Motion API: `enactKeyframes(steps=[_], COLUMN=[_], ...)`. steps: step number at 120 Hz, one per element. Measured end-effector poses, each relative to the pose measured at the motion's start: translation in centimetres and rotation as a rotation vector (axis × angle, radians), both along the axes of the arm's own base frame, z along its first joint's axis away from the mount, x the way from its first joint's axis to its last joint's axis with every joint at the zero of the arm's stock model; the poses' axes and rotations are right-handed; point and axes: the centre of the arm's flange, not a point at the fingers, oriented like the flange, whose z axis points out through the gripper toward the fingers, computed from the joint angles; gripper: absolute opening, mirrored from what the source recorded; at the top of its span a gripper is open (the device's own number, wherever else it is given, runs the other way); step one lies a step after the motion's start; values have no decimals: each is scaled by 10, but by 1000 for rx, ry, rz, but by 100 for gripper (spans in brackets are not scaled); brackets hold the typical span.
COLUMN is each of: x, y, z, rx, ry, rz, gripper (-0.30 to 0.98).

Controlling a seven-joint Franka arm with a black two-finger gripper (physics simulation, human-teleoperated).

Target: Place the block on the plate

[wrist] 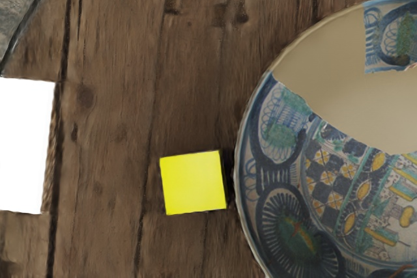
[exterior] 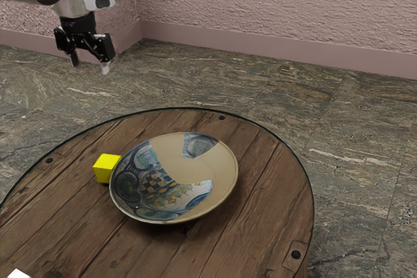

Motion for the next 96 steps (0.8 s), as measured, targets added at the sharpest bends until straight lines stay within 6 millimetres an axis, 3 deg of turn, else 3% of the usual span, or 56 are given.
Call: enactKeyframes(steps=[7, 14, 40, 68, 96], x=[-4, -6, -7, 21, 46], y=[32, 45, 23, 98, 117], z=[2, 0, -3, -92, -172], rx=[5, 6, -14, -12, -2], ry=[-11, -14, 29, -3, -17], rz=[46, 76, 386, 849, 1111], gripper=[69, 69, 69, 69, 69])
